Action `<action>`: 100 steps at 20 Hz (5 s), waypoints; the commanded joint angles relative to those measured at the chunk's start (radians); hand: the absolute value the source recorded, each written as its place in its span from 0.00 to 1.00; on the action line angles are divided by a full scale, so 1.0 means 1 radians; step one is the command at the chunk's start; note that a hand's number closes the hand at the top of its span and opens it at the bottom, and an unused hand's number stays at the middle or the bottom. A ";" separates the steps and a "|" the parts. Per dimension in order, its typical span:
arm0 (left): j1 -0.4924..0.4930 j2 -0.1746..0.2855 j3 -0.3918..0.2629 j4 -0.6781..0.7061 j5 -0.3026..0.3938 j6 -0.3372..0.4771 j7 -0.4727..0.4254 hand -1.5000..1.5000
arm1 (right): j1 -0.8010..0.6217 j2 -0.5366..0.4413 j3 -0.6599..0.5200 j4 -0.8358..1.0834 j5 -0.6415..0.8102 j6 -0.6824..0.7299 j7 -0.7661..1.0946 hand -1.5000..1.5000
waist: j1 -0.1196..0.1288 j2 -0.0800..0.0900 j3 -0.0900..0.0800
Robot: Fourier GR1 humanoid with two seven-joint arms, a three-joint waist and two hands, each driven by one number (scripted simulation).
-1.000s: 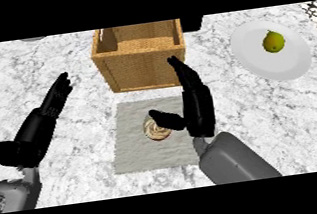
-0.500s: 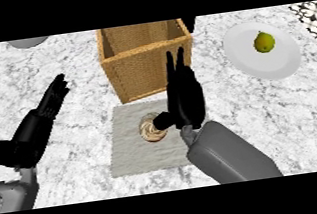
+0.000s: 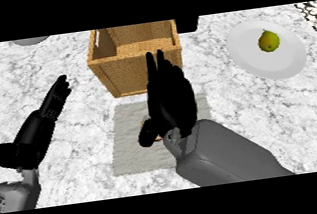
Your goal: Pick the cupcake from the placemat and place it in the basket
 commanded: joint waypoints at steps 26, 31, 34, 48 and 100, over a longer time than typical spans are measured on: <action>-0.054 -0.045 0.018 -0.041 -0.024 -0.019 0.049 0.50 | 0.208 0.013 0.074 -0.109 0.249 -0.032 0.182 0.00 | 0.025 0.027 0.005; -0.021 -0.045 0.020 -0.053 -0.033 -0.041 0.041 0.50 | 0.214 0.013 0.123 -0.095 0.255 -0.097 0.184 0.00 | 0.030 0.027 0.005; -0.062 -0.047 0.045 0.025 -0.054 -0.041 0.014 0.50 | 0.253 0.013 0.150 -0.117 0.256 -0.104 0.158 0.00 | 0.021 0.029 0.005; -0.058 -0.048 0.081 0.043 -0.037 -0.095 0.000 0.50 | 0.177 0.013 0.168 0.006 0.196 -0.130 0.195 0.00 | 0.025 0.030 0.004; -0.125 -0.121 0.099 0.030 -0.105 -0.158 0.049 0.50 | -0.178 0.014 0.651 0.224 -0.293 -0.219 -0.098 1.00 | 0.105 0.036 0.004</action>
